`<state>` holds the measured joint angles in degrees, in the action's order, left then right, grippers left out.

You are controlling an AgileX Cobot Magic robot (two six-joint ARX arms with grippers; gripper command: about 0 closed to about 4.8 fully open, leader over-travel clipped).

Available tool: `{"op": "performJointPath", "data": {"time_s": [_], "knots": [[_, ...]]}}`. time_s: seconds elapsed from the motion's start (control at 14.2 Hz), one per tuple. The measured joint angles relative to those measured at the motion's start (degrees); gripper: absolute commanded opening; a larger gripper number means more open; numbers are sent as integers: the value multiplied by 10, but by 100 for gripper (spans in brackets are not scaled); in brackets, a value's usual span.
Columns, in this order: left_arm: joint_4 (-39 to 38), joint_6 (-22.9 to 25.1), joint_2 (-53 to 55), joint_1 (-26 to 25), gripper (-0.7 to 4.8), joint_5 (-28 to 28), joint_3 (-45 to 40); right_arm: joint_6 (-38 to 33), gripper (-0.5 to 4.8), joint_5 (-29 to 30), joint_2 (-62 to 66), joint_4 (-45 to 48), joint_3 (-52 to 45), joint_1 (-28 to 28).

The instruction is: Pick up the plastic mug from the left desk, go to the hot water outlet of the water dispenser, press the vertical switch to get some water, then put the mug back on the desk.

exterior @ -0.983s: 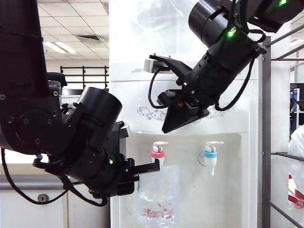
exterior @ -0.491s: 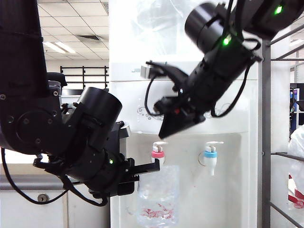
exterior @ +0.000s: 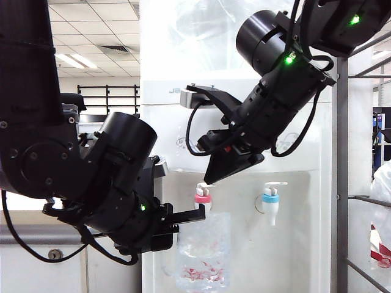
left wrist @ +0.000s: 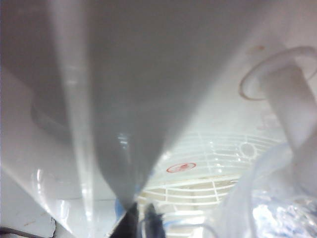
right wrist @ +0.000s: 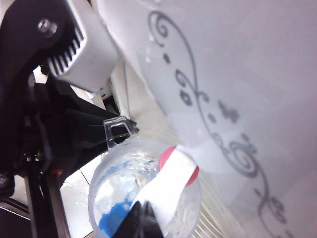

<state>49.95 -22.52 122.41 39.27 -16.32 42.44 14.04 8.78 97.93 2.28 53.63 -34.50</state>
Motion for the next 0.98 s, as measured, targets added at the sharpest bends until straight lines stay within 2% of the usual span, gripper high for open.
{"op": "performJointPath", "data": {"time_s": [0.98], "knots": [[0,0,0,0,-5,0,0,0,-1,0,13,7,0,-1]]}}
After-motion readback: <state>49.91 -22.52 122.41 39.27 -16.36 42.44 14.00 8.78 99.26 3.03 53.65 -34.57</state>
